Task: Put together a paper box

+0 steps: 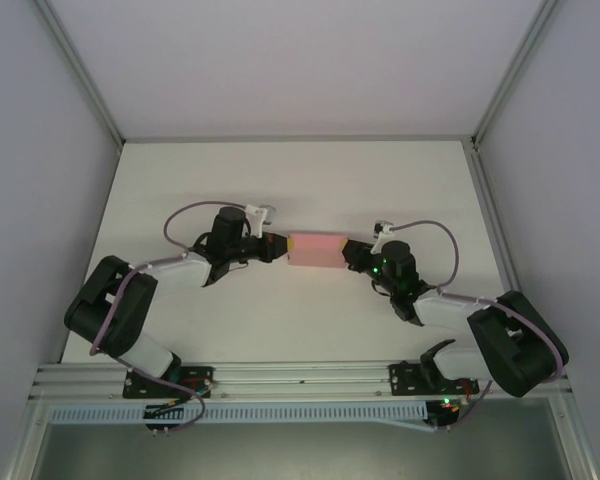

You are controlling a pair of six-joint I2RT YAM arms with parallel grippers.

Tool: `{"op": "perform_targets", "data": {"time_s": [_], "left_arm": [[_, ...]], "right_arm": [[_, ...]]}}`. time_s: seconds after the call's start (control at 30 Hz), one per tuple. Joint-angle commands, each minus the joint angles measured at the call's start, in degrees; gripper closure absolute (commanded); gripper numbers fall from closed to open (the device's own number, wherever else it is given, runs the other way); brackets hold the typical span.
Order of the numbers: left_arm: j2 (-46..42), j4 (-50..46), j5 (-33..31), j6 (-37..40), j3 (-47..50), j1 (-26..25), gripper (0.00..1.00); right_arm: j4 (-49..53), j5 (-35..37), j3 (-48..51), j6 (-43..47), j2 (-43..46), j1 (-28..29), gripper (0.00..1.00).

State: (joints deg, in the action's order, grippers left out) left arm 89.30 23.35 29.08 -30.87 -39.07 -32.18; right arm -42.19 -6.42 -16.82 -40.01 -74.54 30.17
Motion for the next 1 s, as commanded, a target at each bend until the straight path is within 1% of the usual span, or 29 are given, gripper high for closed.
{"op": "perform_targets", "data": {"time_s": [0.0, 0.03, 0.1, 0.23, 0.4, 0.47, 0.57, 0.6, 0.67, 0.7, 0.77, 0.8, 0.83, 0.87, 0.93, 0.97], "left_arm": [[3.9, -12.8, -5.2, 3.4, 2.0, 0.5, 1.00], [3.8, -13.5, -5.4, 3.4, 1.5, 0.5, 1.00], [3.8, -14.1, -5.4, 3.4, 0.7, 0.5, 1.00], [4.6, -14.8, -5.4, 3.2, -1.2, 0.5, 1.00], [3.9, -15.5, -5.0, 3.5, -2.4, 0.5, 1.00], [3.4, -16.4, -5.2, 3.9, -3.2, 0.5, 1.00], [3.2, -19.5, -5.3, 5.0, -6.2, 0.5, 1.00], [3.3, -20.3, -5.3, 5.2, -7.5, 0.5, 0.95], [3.4, -21.0, -5.2, 5.3, -9.6, 0.4, 0.87], [3.4, -21.5, -5.2, 5.3, -10.8, 0.4, 0.78], [3.3, -22.4, -5.5, 5.5, -12.8, 0.4, 0.71], [3.2, -23.0, -5.7, 6.0, -13.9, 0.4, 0.65], [2.9, -23.3, -5.7, 6.1, -14.7, 0.4, 0.62], [2.7, -23.6, -5.8, 6.3, -15.5, 0.4, 0.62], [2.4, -24.8, -6.2, 6.8, -17.4, 0.4, 0.60], [2.2, -25.6, -6.4, 7.3, -18.6, 0.4, 0.55]], "right_arm": [[20.2, -6.9, 1.9, 2.2, -3.7, -1.0, 1.00], [22.3, -7.8, 0.8, 1.9, -4.0, -1.1, 1.00], [22.2, -9.1, 0.3, 0.1, -4.5, -1.2, 1.00], [15.1, -13.3, 1.3, -5.3, -3.8, -2.7, 1.00], [14.3, -16.7, 0.0, -5.1, -2.0, -3.9, 1.00], [16.7, -17.1, -1.3, -4.3, -1.0, -3.9, 1.00], [22.8, -15.1, -4.1, -2.8, 1.3, -3.9, 1.00], [25.4, -14.1, -5.5, -2.1, 2.2, -4.0, 0.99], [31.3, -11.2, -8.7, -0.8, 3.5, -4.0, 0.89], [33.9, -9.8, -10.4, 0.0, 3.9, -4.0, 0.83], [36.2, -7.9, -12.3, 0.3, 4.8, -4.0, 0.78], [36.2, -7.4, -12.9, 0.5, 5.2, -4.0, 0.72], [36.2, -7.3, -13.6, 0.6, 5.5, -4.0, 0.69], [36.4, -7.0, -14.4, 0.6, 5.7, -4.0, 0.67], [37.4, -6.5, -16.3, 1.2, 5.7, -4.0, 0.56], [38.5, -6.0, -17.7, 1.8, 5.5, -4.0, 0.52]]}}
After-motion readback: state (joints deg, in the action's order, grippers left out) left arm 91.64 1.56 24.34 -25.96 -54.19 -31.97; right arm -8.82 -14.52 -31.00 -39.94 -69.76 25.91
